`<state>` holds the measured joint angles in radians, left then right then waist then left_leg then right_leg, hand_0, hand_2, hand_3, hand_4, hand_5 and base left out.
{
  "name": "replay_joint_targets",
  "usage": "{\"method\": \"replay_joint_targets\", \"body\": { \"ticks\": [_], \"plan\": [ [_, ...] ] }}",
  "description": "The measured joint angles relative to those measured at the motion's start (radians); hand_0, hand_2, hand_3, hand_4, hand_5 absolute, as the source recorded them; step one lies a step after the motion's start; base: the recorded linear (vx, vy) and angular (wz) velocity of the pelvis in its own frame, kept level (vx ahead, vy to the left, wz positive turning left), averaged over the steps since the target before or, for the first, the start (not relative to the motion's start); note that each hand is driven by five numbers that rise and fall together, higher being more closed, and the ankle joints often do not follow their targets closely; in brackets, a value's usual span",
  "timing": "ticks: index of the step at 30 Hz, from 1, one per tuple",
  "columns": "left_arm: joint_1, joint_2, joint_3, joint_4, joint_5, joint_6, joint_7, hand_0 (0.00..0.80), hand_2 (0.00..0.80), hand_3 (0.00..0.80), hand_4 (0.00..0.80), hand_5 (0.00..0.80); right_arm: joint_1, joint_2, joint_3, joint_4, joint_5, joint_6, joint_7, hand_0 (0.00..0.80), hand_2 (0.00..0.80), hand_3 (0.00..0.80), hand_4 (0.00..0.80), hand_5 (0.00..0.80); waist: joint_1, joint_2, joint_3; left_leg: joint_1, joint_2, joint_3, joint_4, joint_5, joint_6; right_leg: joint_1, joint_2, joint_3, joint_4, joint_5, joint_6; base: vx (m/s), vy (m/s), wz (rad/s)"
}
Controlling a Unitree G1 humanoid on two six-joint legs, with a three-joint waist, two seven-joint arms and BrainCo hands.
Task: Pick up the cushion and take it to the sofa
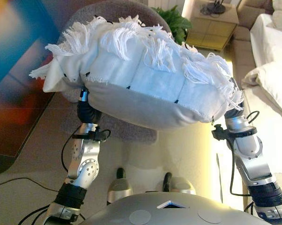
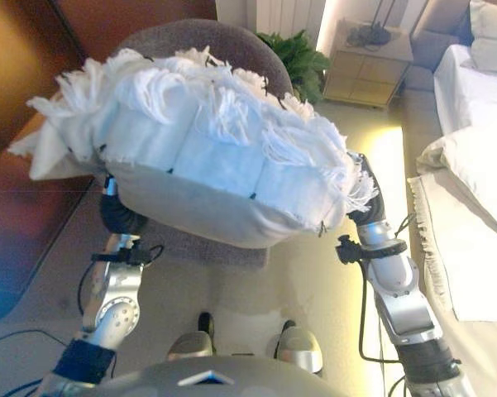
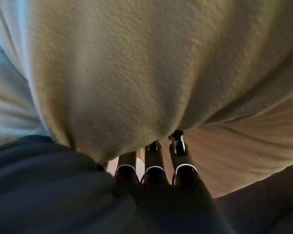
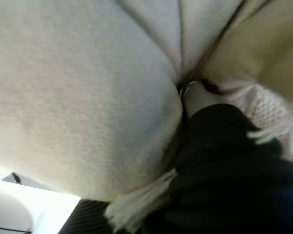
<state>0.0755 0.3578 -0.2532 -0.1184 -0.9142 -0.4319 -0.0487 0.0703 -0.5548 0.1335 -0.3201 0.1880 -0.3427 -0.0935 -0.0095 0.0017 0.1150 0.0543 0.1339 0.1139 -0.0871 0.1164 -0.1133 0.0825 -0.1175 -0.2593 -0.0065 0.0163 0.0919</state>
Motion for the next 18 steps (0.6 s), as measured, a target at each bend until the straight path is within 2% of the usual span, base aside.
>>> {"method": "replay_joint_targets", "body": {
  "ticks": [4, 8, 11, 13, 14, 16, 17, 18],
  "plan": [
    [-0.001, 0.018, 0.003, -0.018, 0.0, 0.011, 0.014, 0.8, 0.8, 0.8, 0.8, 0.8, -0.01, 0.034, 0.009, 0.0, -0.001, 0.003, -0.028, 0.8, 0.8, 0.8, 0.8, 0.8, 0.001, -0.013, -0.008, 0.004, -0.003, -0.003, -0.001, -0.004, 0.005, 0.028, 0.007, 0.001, -0.061, 0.029, 0.0, -0.041, -0.137, 0.03],
    [-0.001, 0.016, 0.006, -0.019, -0.001, 0.034, 0.019, 0.8, 0.8, 0.8, 0.8, 0.8, -0.01, 0.031, 0.02, 0.0, -0.002, 0.023, -0.048, 0.8, 0.8, 0.8, 0.8, 0.8, -0.001, -0.014, -0.009, 0.007, 0.004, 0.012, -0.001, -0.003, 0.003, 0.034, 0.02, 0.018, -0.082, 0.045, -0.007, -0.046, -0.212, -0.13],
    [0.004, 0.014, 0.005, -0.019, -0.002, 0.038, 0.021, 0.8, 0.8, 0.8, 0.8, 0.8, -0.01, 0.027, 0.025, 0.001, -0.002, 0.039, -0.047, 0.8, 0.8, 0.8, 0.8, 0.8, 0.001, -0.021, -0.007, 0.016, 0.03, 0.041, 0.022, -0.011, -0.013, 0.027, 0.038, 0.056, -0.08, 0.039, -0.013, -0.072, -0.335, -0.31],
    [0.01, 0.015, 0.013, -0.019, -0.003, 0.031, 0.021, 0.8, 0.8, 0.8, 0.8, 0.8, -0.016, 0.028, 0.045, 0.013, -0.002, 0.04, -0.046, 0.8, 0.8, 0.8, 0.8, 0.8, 0.002, -0.041, 0.005, -0.006, 0.063, 0.057, 0.111, -0.042, -0.019, -0.001, 0.058, 0.084, -0.026, 0.011, -0.041, -0.024, -0.339, -0.5],
    [0.013, 0.019, 0.02, -0.017, -0.003, 0.027, 0.02, 0.8, 0.8, 0.8, 0.8, 0.8, -0.017, 0.029, 0.054, 0.019, -0.002, 0.04, -0.045, 0.8, 0.8, 0.8, 0.8, 0.8, 0.003, -0.056, 0.017, -0.021, 0.076, 0.068, 0.168, -0.059, -0.012, -0.023, 0.067, 0.095, 0.025, -0.011, -0.054, 0.048, -0.229, -0.47],
    [0.019, 0.017, 0.023, -0.005, -0.004, 0.026, 0.02, 0.8, 0.8, 0.8, 0.8, 0.8, -0.016, 0.031, 0.071, 0.026, -0.005, 0.04, -0.046, 0.8, 0.8, 0.8, 0.8, 0.8, 0.002, -0.08, 0.041, -0.053, 0.109, 0.079, 0.276, -0.09, 0.035, -0.062, 0.08, 0.112, 0.123, -0.056, -0.08, 0.081, -0.13, -0.41],
    [0.02, 0.005, 0.02, 0.009, -0.004, 0.028, 0.02, 0.8, 0.8, 0.8, 0.8, 0.8, -0.016, 0.033, 0.073, 0.028, -0.009, 0.04, -0.047, 0.8, 0.8, 0.8, 0.8, 0.8, 0.005, -0.087, 0.054, -0.06, 0.109, 0.071, 0.314, -0.096, 0.052, -0.072, 0.078, 0.123, 0.154, -0.068, -0.089, 0.106, -0.06, -0.35],
    [0.023, -0.002, 0.017, 0.022, -0.004, 0.031, 0.02, 0.8, 0.8, 0.8, 0.8, 0.8, -0.016, 0.031, 0.074, 0.029, -0.01, 0.04, -0.047, 0.8, 0.8, 0.8, 0.8, 0.8, 0.007, -0.088, 0.062, -0.07, 0.079, 0.041, 0.344, -0.124, 0.057, -0.084, 0.071, 0.137, 0.171, -0.071, -0.092, 0.154, -0.047, -0.44]
  ]
}}
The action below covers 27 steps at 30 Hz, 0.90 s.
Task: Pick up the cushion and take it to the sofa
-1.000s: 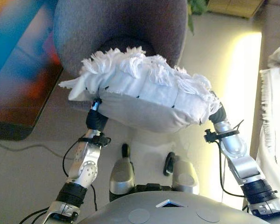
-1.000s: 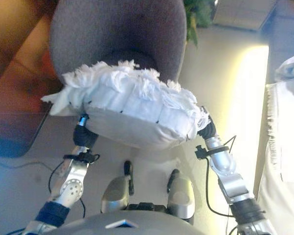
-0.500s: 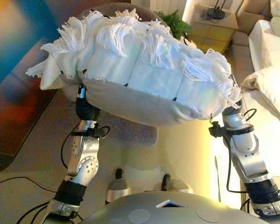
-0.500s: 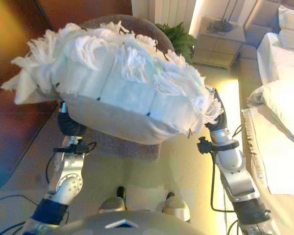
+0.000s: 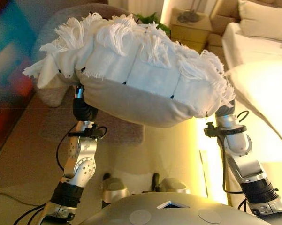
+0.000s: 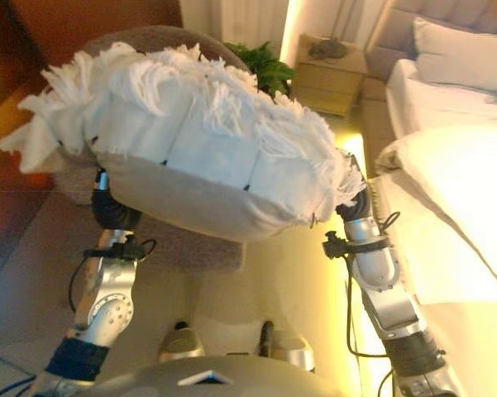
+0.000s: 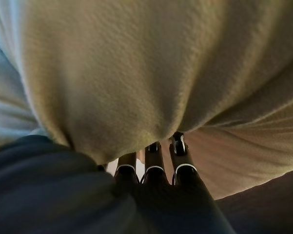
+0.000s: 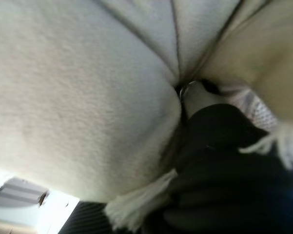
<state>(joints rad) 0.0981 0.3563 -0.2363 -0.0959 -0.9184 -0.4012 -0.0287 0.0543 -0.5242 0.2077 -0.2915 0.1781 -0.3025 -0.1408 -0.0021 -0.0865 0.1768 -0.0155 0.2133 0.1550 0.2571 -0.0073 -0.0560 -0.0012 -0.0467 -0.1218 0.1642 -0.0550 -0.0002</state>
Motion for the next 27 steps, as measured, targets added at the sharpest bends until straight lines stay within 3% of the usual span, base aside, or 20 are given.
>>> {"method": "replay_joint_targets", "body": {
  "ticks": [2, 3, 4, 5, 6, 7, 9, 11, 14, 15, 17, 18, 20, 21, 23, 24, 25, 27],
  "plan": [
    [0.0, -0.005, -0.016, 0.003, 0.001, 0.005, 0.0, 0.8, 0.8, 0.8, 0.8, 0.8, -0.006, -0.014, 0.0, -0.001, 0.0, -0.003, -0.01, 0.8, 0.8, 0.8, 0.8, 0.8, -0.007, 0.033, 0.011, -0.014, -0.127, -0.026, -0.03, -0.089, -0.001, -0.039, -0.011, 0.032, 0.004, 0.009, 0.011, 0.281, -0.005, -0.61],
    [-0.003, -0.007, -0.016, 0.003, 0.001, 0.006, 0.001, 0.8, 0.8, 0.8, 0.8, 0.8, -0.02, -0.017, 0.006, 0.007, -0.001, 0.001, -0.021, 0.8, 0.8, 0.8, 0.8, 0.8, 0.024, 0.052, 0.029, 0.005, -0.15, -0.045, -0.08, -0.072, 0.018, -0.064, 0.007, 0.037, 0.071, -0.01, 0.014, 0.362, 0.032, -0.93],
    [0.001, 0.006, -0.011, 0.006, 0.0, 0.008, 0.011, 0.8, 0.8, 0.8, 0.8, 0.8, -0.02, -0.012, 0.027, 0.012, -0.006, 0.007, -0.027, 0.8, 0.8, 0.8, 0.8, 0.8, 0.043, 0.053, 0.032, 0.002, -0.145, -0.02, -0.07, -0.074, 0.011, -0.093, 0.011, 0.03, 0.235, -0.09, 0.025, 0.431, 0.045, -0.71],
    [0.002, 0.012, -0.013, 0.006, 0.0, 0.012, 0.025, 0.8, 0.8, 0.8, 0.8, 0.8, -0.011, -0.007, 0.044, 0.012, -0.01, 0.012, -0.032, 0.8, 0.8, 0.8, 0.8, 0.8, 0.041, 0.046, 0.034, -0.006, -0.153, -0.026, -0.045, -0.079, -0.002, -0.024, 0.012, 0.021, 0.207, -0.163, 0.012, 0.479, 0.042, -0.07],
    [-0.005, 0.002, -0.014, 0.016, 0.001, 0.013, 0.036, 0.8, 0.8, 0.8, 0.8, 0.8, -0.015, 0.001, 0.05, 0.024, -0.011, 0.013, -0.035, 0.8, 0.8, 0.8, 0.8, 0.8, 0.04, 0.06, 0.059, -0.029, -0.148, -0.039, 0.037, -0.088, -0.012, 0.04, 0.033, 0.026, 0.108, -0.15, -0.042, 0.526, 0.036, 0.47],
    [-0.004, -0.007, -0.019, 0.018, 0.001, 0.013, 0.046, 0.8, 0.8, 0.8, 0.8, 0.8, -0.015, 0.018, 0.05, 0.043, -0.011, 0.017, -0.042, 0.8, 0.8, 0.8, 0.8, 0.8, 0.048, 0.069, 0.068, -0.09, -0.153, -0.05, 0.126, -0.103, -0.029, 0.078, 0.047, 0.052, 0.044, -0.123, -0.049, 0.514, 0.027, 0.45],
    [0.002, -0.022, -0.024, 0.017, 0.002, 0.013, 0.059, 0.8, 0.8, 0.8, 0.8, 0.8, -0.022, 0.005, 0.052, 0.06, -0.012, 0.02, -0.042, 0.8, 0.8, 0.8, 0.8, 0.8, 0.08, 0.061, 0.074, -0.161, -0.206, -0.06, -0.004, -0.093, -0.02, 0.091, 0.045, 0.082, -0.009, -0.096, -0.05, 0.509, 0.041, 0.3],
    [0.003, -0.025, -0.025, 0.018, 0.002, 0.012, 0.074, 0.8, 0.8, 0.8, 0.8, 0.8, -0.048, 0.0, 0.061, 0.081, -0.013, 0.035, -0.041, 0.8, 0.8, 0.8, 0.8, 0.8, 0.111, 0.081, 0.083, -0.197, -0.215, -0.061, -0.151, -0.06, 0.002, 0.133, 0.072, 0.1, -0.044, -0.097, -0.051, 0.587, 0.088, 0.14],
    [0.004, -0.023, -0.016, 0.018, 0.002, -0.01, 0.08, 0.8, 0.8, 0.8, 0.8, 0.8, -0.054, 0.0, 0.073, 0.083, -0.013, 0.041, -0.037, 0.8, 0.8, 0.8, 0.8, 0.8, 0.149, 0.099, 0.083, -0.226, -0.173, -0.016, -0.19, -0.055, 0.004, 0.184, 0.111, 0.113, -0.025, -0.158, -0.06, 0.647, 0.167, -0.16],
    [0.004, -0.016, -0.017, 0.018, 0.002, -0.02, 0.08, 0.8, 0.8, 0.8, 0.8, 0.8, -0.051, 0.004, 0.079, 0.082, -0.013, 0.041, -0.037, 0.8, 0.8, 0.8, 0.8, 0.8, 0.156, 0.079, 0.084, -0.234, -0.168, 0.009, -0.164, -0.029, 0.001, 0.193, 0.097, 0.113, 0.001, -0.197, -0.053, 0.734, 0.233, -0.23],
    [-0.009, -0.001, -0.018, 0.019, 0.002, -0.027, 0.08, 0.8, 0.8, 0.8, 0.8, 0.8, -0.05, -0.005, 0.074, 0.069, -0.013, 0.041, -0.034, 0.8, 0.8, 0.8, 0.8, 0.8, 0.152, 0.028, 0.075, -0.255, -0.177, 0.1, -0.059, -0.013, 0.02, 0.209, 0.039, 0.108, 0.011, -0.248, -0.021, 0.758, 0.224, -0.21],
    [-0.015, 0.001, -0.019, 0.019, 0.002, -0.027, 0.081, 0.8, 0.8, 0.8, 0.8, 0.8, -0.057, -0.013, 0.073, 0.06, -0.012, 0.04, -0.036, 0.8, 0.8, 0.8, 0.8, 0.8, 0.145, 0.012, 0.072, -0.255, -0.185, 0.143, -0.037, -0.013, 0.037, 0.217, 0.018, 0.078, 0.066, -0.27, 0.022, 0.689, 0.13, 0.06],
    [-0.03, 0.007, -0.019, 0.03, 0.002, -0.02, 0.096, 0.8, 0.8, 0.8, 0.8, 0.8, -0.058, -0.008, 0.063, 0.056, -0.008, 0.041, -0.035, 0.8, 0.8, 0.8, 0.8, 0.8, 0.107, -0.022, 0.07, -0.222, -0.251, 0.14, -0.022, -0.047, 0.09, 0.184, -0.028, 0.048, 0.364, -0.302, 0.123, 0.664, 0.066, 0.3],
    [-0.03, 0.003, -0.021, 0.03, 0.002, -0.02, 0.097, 0.8, 0.8, 0.8, 0.8, 0.8, -0.058, -0.008, 0.06, 0.056, -0.007, 0.041, -0.035, 0.8, 0.8, 0.8, 0.8, 0.8, 0.114, -0.029, 0.065, -0.201, -0.27, 0.148, -0.013, -0.076, 0.117, 0.182, -0.042, 0.036, 0.464, -0.288, 0.149, 0.725, 0.048, 0.05],
    [-0.06, -0.001, -0.02, 0.03, 0.014, -0.021, 0.097, 0.8, 0.8, 0.8, 0.8, 0.8, -0.053, 0.002, 0.05, 0.042, -0.007, 0.041, -0.04, 0.8, 0.8, 0.8, 0.8, 0.8, 0.114, -0.053, 0.053, -0.182, -0.32, 0.11, -0.024, -0.09, 0.141, 0.162, -0.037, 0.031, 0.625, -0.175, 0.199, 0.693, 0.056, 0.27],
    [-0.083, -0.002, -0.018, 0.03, 0.024, -0.02, 0.097, 0.8, 0.8, 0.8, 0.8, 0.8, -0.051, 0.006, 0.042, 0.03, -0.01, 0.042, -0.048, 0.8, 0.8, 0.8, 0.8, 0.8, 0.113, -0.058, 0.055, -0.168, -0.339, 0.078, -0.045, -0.076, 0.181, 0.153, -0.012, 0.041, 0.677, -0.159, 0.214, 0.565, 0.054, 0.76],
    [-0.093, -0.005, -0.016, 0.029, 0.024, -0.016, 0.097, 0.8, 0.8, 0.8, 0.8, 0.8, -0.052, 0.015, 0.041, 0.029, -0.011, 0.043, -0.06, 0.8, 0.8, 0.8, 0.8, 0.8, 0.106, -0.058, 0.056, -0.14, -0.351, 0.049, -0.078, -0.064, 0.195, 0.145, 0.015, 0.049, 0.7, -0.163, 0.208, 0.504, 0.049, 0.75],
    [-0.096, 0.004, -0.009, 0.028, 0.024, -0.003, 0.094, 0.8, 0.8, 0.8, 0.8, 0.8, -0.047, 0.042, 0.042, 0.026, -0.022, 0.048, -0.082, 0.8, 0.8, 0.8, 0.8, 0.8, 0.1, -0.046, 0.056, -0.071, -0.358, -0.025, -0.152, -0.037, 0.177, 0.12, 0.063, 0.066, 0.668, -0.2, 0.183, 0.472, 0.04, 0.91]
  ]
}}
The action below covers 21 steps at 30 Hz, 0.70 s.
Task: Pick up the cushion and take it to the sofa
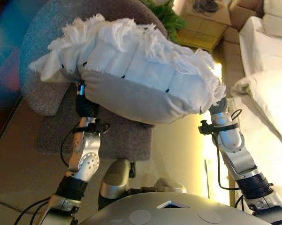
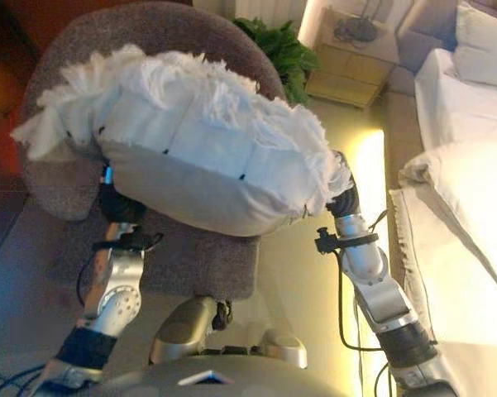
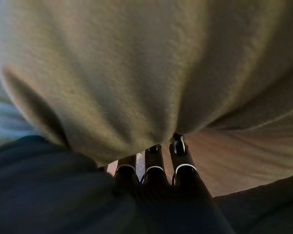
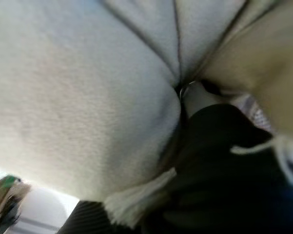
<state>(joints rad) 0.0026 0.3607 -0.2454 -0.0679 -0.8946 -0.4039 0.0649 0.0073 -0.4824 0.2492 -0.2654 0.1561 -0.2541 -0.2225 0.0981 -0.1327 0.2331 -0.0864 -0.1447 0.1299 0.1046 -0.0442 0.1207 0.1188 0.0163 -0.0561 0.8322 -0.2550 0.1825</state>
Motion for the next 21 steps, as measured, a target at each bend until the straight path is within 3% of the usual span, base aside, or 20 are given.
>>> {"method": "replay_joint_targets", "body": {
  "ticks": [2, 4, 6, 8, 10, 12, 13, 15, 17, 18, 19, 20, 21],
  "plan": [
    [0.002, 0.011, 0.015, -0.003, -0.001, 0.022, -0.013, 0.8, 0.8, 0.8, 0.8, 0.8, 0.005, 0.002, -0.003, -0.014, -0.007, 0.0, 0.001, 0.8, 0.8, 0.8, 0.8, 0.8, -0.006, 0.007, -0.009, 0.055, -0.001, -0.059, -0.082, 0.024, -0.048, -0.069, -0.016, -0.026, -0.069, -0.036, -0.041, 0.373, -0.014, 0.95],
    [0.014, 0.008, 0.031, -0.003, -0.001, 0.03, -0.027, 0.8, 0.8, 0.8, 0.8, 0.8, 0.01, -0.001, -0.002, -0.014, -0.008, -0.002, 0.016, 0.8, 0.8, 0.8, 0.8, 0.8, -0.008, 0.032, -0.025, 0.058, 0.009, -0.12, -0.101, 0.019, -0.049, -0.156, -0.021, -0.015, -0.19, -0.052, -0.071, 0.352, -0.069, 0.93],
    [0.015, 0.003, 0.031, 0.002, -0.002, 0.049, -0.037, 0.8, 0.8, 0.8, 0.8, 0.8, 0.042, -0.007, -0.003, -0.009, -0.007, -0.002, 0.023, 0.8, 0.8, 0.8, 0.8, 0.8, -0.049, 0.075, -0.032, 0.059, 0.017, -0.227, -0.094, 0.019, -0.05, -0.184, -0.025, 0.0, -0.392, -0.035, -0.077, 0.295, -0.119, 1.49],
    [0.019, 0.002, 0.031, 0.011, -0.001, 0.062, -0.046, 0.8, 0.8, 0.8, 0.8, 0.8, 0.066, -0.007, -0.002, 0.0, -0.007, -0.003, 0.027, 0.8, 0.8, 0.8, 0.8, 0.8, -0.069, 0.095, -0.041, 0.067, 0.017, -0.281, -0.09, 0.012, -0.044, -0.182, -0.044, 0.056, -0.619, 0.057, -0.088, 0.274, -0.147, 1.23],
    [0.037, -0.001, 0.028, 0.013, 0.001, 0.065, -0.049, 0.8, 0.8, 0.8, 0.8, 0.8, 0.085, -0.008, -0.003, 0.002, -0.007, -0.002, 0.041, 0.8, 0.8, 0.8, 0.8, 0.8, -0.094, 0.105, -0.046, 0.077, 0.006, -0.366, -0.08, 0.009, -0.052, -0.16, -0.058, 0.128, -0.777, 0.167, -0.071, 0.251, -0.134, 1.1],
    [0.061, -0.004, 0.015, 0.017, 0.011, 0.066, -0.05, 0.8, 0.8, 0.8, 0.8, 0.8, 0.103, -0.013, -0.011, 0.003, -0.001, 0.004, 0.049, 0.8, 0.8, 0.8, 0.8, 0.8, -0.114, 0.101, -0.059, 0.099, 0.006, -0.443, -0.106, 0.014, -0.063, -0.124, -0.058, 0.132, -0.883, 0.249, -0.056, 0.19, -0.162, 1.15],
    [0.074, -0.005, 0.001, 0.022, 0.011, 0.066, -0.05, 0.8, 0.8, 0.8, 0.8, 0.8, 0.108, -0.018, -0.016, 0.007, 0.019, 0.007, 0.064, 0.8, 0.8, 0.8, 0.8, 0.8, -0.106, 0.084, -0.069, 0.122, 0.005, -0.463, -0.131, 0.02, -0.083, -0.099, -0.062, 0.126, -0.929, 0.291, -0.063, 0.153, -0.188, 0.82],
    [0.108, -0.006, -0.012, 0.04, 0.017, 0.067, -0.045, 0.8, 0.8, 0.8, 0.8, 0.8, 0.107, -0.024, -0.014, 0.029, 0.04, 0.02, 0.085, 0.8, 0.8, 0.8, 0.8, 0.8, -0.084, 0.031, -0.104, 0.149, -0.018, -0.502, -0.168, 0.031, -0.203, -0.037, -0.085, 0.097, -0.921, 0.437, -0.092, 0.138, -0.17, 0.64],
    [0.144, -0.011, -0.014, 0.054, 0.019, 0.067, -0.029, 0.8, 0.8, 0.8, 0.8, 0.8, 0.081, -0.034, 0.003, 0.049, 0.055, 0.035, 0.104, 0.8, 0.8, 0.8, 0.8, 0.8, -0.032, 0.008, -0.122, 0.156, -0.015, -0.445, -0.156, 0.006, -0.233, -0.013, -0.098, 0.079, -0.924, 0.406, -0.098, 0.081, -0.117, 0.14],
    [0.153, -0.013, -0.017, 0.058, 0.019, 0.071, -0.017, 0.8, 0.8, 0.8, 0.8, 0.8, 0.069, -0.04, 0.007, 0.058, 0.056, 0.043, 0.111, 0.8, 0.8, 0.8, 0.8, 0.8, -0.027, 0.012, -0.123, 0.156, -0.009, -0.437, -0.143, 0.023, -0.319, -0.001, -0.094, 0.059, -0.922, 0.4, -0.098, 0.055, -0.101, 0.55],
    [0.153, -0.014, -0.026, 0.065, 0.019, 0.08, -0.005, 0.8, 0.8, 0.8, 0.8, 0.8, 0.059, -0.048, 0.013, 0.074, 0.067, 0.046, 0.111, 0.8, 0.8, 0.8, 0.8, 0.8, -0.034, 0.023, -0.124, 0.173, 0.0, -0.436, -0.15, 0.054, -0.382, -0.001, -0.086, 0.036, -0.895, 0.391, -0.089, 0.06, -0.111, 0.78],
    [0.15, -0.027, -0.034, 0.065, 0.02, 0.088, 0.009, 0.8, 0.8, 0.8, 0.8, 0.8, 0.044, -0.063, 0.016, 0.084, 0.076, 0.052, 0.111, 0.8, 0.8, 0.8, 0.8, 0.8, -0.037, 0.053, -0.109, 0.196, 0.021, -0.442, -0.154, 0.06, -0.38, -0.026, -0.068, 0.027, -0.836, 0.36, -0.063, 0.043, -0.084, 0.67],
    [0.152, -0.036, -0.037, 0.066, 0.03, 0.089, 0.025, 0.8, 0.8, 0.8, 0.8, 0.8, 0.033, -0.07, 0.024, 0.097, 0.083, 0.052, 0.111, 0.8, 0.8, 0.8, 0.8, 0.8, -0.031, 0.069, -0.11, 0.198, 0.031, -0.453, -0.153, 0.06, -0.38, -0.01, -0.062, 0.03, -0.929, 0.331, -0.062, 0.04, -0.071, 0.27]
  ]
}}
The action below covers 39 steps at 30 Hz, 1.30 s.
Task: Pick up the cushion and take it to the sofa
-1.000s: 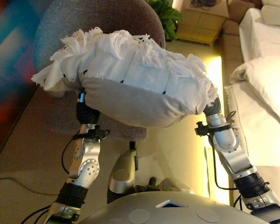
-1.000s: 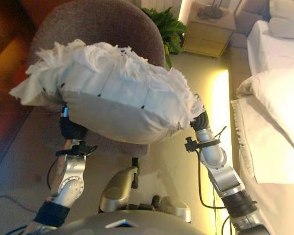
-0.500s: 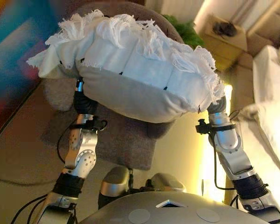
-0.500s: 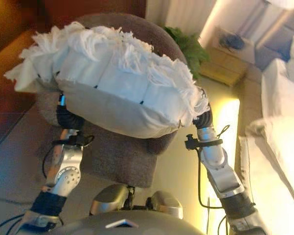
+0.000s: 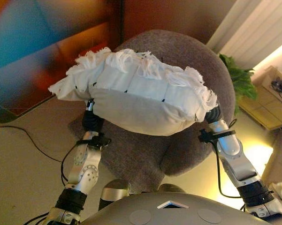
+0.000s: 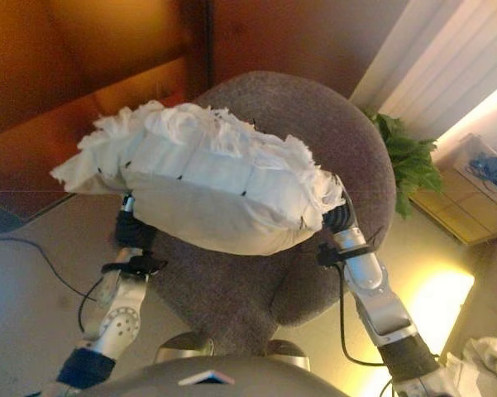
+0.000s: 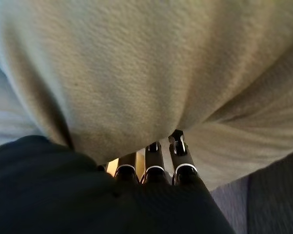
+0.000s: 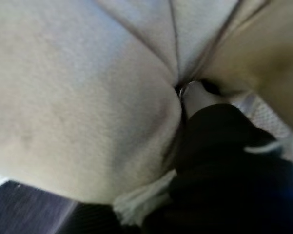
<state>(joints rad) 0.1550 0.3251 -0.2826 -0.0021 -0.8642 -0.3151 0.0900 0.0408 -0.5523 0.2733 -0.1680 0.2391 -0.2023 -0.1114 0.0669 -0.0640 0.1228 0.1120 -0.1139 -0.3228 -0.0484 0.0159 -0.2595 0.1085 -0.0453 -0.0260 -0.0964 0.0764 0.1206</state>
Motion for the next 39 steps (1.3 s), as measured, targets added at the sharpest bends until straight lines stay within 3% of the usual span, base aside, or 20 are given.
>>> {"method": "replay_joint_targets", "body": {
  "ticks": [1, 3, 5, 8, 9, 10, 11, 12, 14, 20, 22, 32, 39],
  "plan": [
    [-0.001, -0.001, 0.008, -0.001, 0.017, -0.002, 0.017, 0.8, 0.8, 0.8, 0.8, 0.8, -0.028, -0.005, 0.016, 0.017, 0.006, 0.001, 0.002, 0.8, 0.8, 0.8, 0.8, 0.8, 0.015, 0.007, 0.003, -0.003, 0.0, 0.007, -0.002, 0.0, 0.0, -0.014, -0.009, 0.003, -0.007, 0.02, -0.001, 0.029, -0.044, 0.19],
    [0.0, 0.013, 0.02, -0.001, 0.028, 0.008, 0.045, 0.8, 0.8, 0.8, 0.8, 0.8, -0.045, 0.012, 0.034, 0.046, 0.008, 0.011, 0.006, 0.8, 0.8, 0.8, 0.8, 0.8, 0.039, 0.006, 0.003, 0.016, -0.006, 0.009, -0.027, 0.0, 0.0, -0.004, -0.034, -0.003, -0.004, 0.125, 0.0, 0.031, -0.027, 0.0],
    [0.004, 0.016, 0.031, -0.001, 0.029, 0.019, 0.073, 0.8, 0.8, 0.8, 0.8, 0.8, -0.053, 0.034, 0.064, 0.069, 0.008, 0.027, 0.007, 0.8, 0.8, 0.8, 0.8, 0.8, 0.064, 0.008, 0.004, 0.017, -0.008, 0.021, -0.025, 0.0, -0.001, 0.009, -0.04, -0.022, 0.002, 0.132, 0.002, 0.043, -0.018, -0.1],
    [0.003, 0.027, 0.032, 0.002, 0.03, 0.054, 0.093, 0.8, 0.8, 0.8, 0.8, 0.8, -0.052, 0.042, 0.084, 0.082, 0.008, 0.052, -0.01, 0.8, 0.8, 0.8, 0.8, 0.8, 0.056, 0.015, 0.007, 0.009, -0.017, 0.021, -0.02, 0.001, -0.001, 0.018, -0.052, -0.067, 0.003, 0.127, -0.005, 0.052, 0.031, 0.1],
    [0.0, 0.029, 0.03, 0.003, 0.037, 0.068, 0.093, 0.8, 0.8, 0.8, 0.8, 0.8, -0.047, 0.04, 0.081, 0.085, 0.008, 0.055, -0.018, 0.8, 0.8, 0.8, 0.8, 0.8, 0.046, 0.018, 0.005, 0.005, -0.011, 0.054, -0.026, -0.018, 0.008, 0.02, -0.059, -0.07, 0.003, 0.124, -0.009, 0.054, 0.053, 0.53],
    [-0.008, 0.032, 0.029, 0.006, 0.059, 0.08, 0.092, 0.8, 0.8, 0.8, 0.8, 0.8, -0.039, 0.044, 0.073, 0.089, 0.008, 0.056, -0.028, 0.8, 0.8, 0.8, 0.8, 0.8, 0.016, 0.017, 0.006, -0.013, 0.013, 0.199, -0.032, -0.078, 0.128, 0.03, -0.072, -0.071, 0.003, 0.109, -0.011, 0.061, 0.055, 1.2],
    [-0.027, 0.037, 0.02, 0.017, 0.069, 0.097, 0.092, 0.8, 0.8, 0.8, 0.8, 0.8, -0.017, 0.053, 0.054, 0.093, 0.009, 0.058, -0.036, 0.8, 0.8, 0.8, 0.8, 0.8, -0.031, 0.014, 0.004, -0.022, 0.041, 0.331, -0.035, -0.064, 0.235, 0.04, -0.084, -0.079, 0.012, 0.083, 0.002, 0.097, 0.071, 1.5],
    [-0.031, 0.037, 0.006, 0.017, 0.079, 0.107, 0.092, 0.8, 0.8, 0.8, 0.8, 0.8, -0.014, 0.061, 0.048, 0.112, 0.01, 0.061, -0.04, 0.8, 0.8, 0.8, 0.8, 0.8, -0.052, 0.022, 0.004, -0.022, 0.051, 0.365, -0.039, 0.004, 0.362, 0.034, -0.082, -0.083, 0.028, 0.046, 0.033, 0.127, 0.07, 0.93],
    [-0.028, 0.054, 0.011, 0.043, 0.108, 0.111, 0.094, 0.8, 0.8, 0.8, 0.8, 0.8, -0.017, 0.119, 0.055, 0.167, 0.02, 0.073, -0.039, 0.8, 0.8, 0.8, 0.8, 0.8, -0.017, 0.002, -0.005, -0.022, 0.045, 0.394, -0.039, 0.005, 0.365, 0.002, -0.103, -0.074, 0.019, 0.017, 0.026, 0.122, 0.052, -0.12],
    [-0.088, 0.096, -0.018, 0.166, 0.206, 0.18, 0.101, 0.8, 0.8, 0.8, 0.8, 0.8, -0.021, 0.193, 0.111, 0.315, 0.09, 0.1, -0.09, 0.8, 0.8, 0.8, 0.8, 0.8, -0.027, -0.001, -0.007, -0.02, 0.021, 0.409, -0.039, 0.016, 0.354, -0.023, -0.144, -0.062, 0.002, 0.06, 0.036, 0.008, 0.035, -0.1],
    [-0.136, 0.095, -0.042, 0.229, 0.225, 0.199, 0.101, 0.8, 0.8, 0.8, 0.8, 0.8, -0.044, 0.198, 0.13, 0.366, 0.104, 0.102, -0.128, 0.8, 0.8, 0.8, 0.8, 0.8, -0.03, 0.019, 0.005, -0.024, 0.021, 0.433, -0.039, 0.021, 0.342, -0.035, -0.143, -0.058, 0.005, 0.042, 0.034, -0.025, 0.07, -0.33],
    [-0.218, 0.047, -0.066, 0.268, 0.304, 0.219, 0.099, 0.8, 0.8, 0.8, 0.8, 0.8, -0.046, 0.19, 0.107, 0.381, 0.108, 0.106, -0.239, 0.8, 0.8, 0.8, 0.8, 0.8, -0.18, 0.084, 0.024, -0.028, 0.065, 0.518, -0.046, 0.033, 0.296, -0.08, -0.098, 0.018, 0.002, 0.033, -0.007, 0.016, 0.011, -0.3],
    [-0.29, 0.028, -0.09, 0.321, 0.374, 0.222, 0.096, 0.8, 0.8, 0.8, 0.8, 0.8, -0.035, 0.199, 0.096, 0.392, 0.149, 0.108, -0.272, 0.8, 0.8, 0.8, 0.8, 0.8, -0.204, 0.128, 0.019, 0.001, 0.073, 0.566, -0.047, 0.031, 0.292, -0.077, -0.085, 0.063, 0.002, 0.045, -0.014, 0.044, -0.009, -0.19]
  ]
}}
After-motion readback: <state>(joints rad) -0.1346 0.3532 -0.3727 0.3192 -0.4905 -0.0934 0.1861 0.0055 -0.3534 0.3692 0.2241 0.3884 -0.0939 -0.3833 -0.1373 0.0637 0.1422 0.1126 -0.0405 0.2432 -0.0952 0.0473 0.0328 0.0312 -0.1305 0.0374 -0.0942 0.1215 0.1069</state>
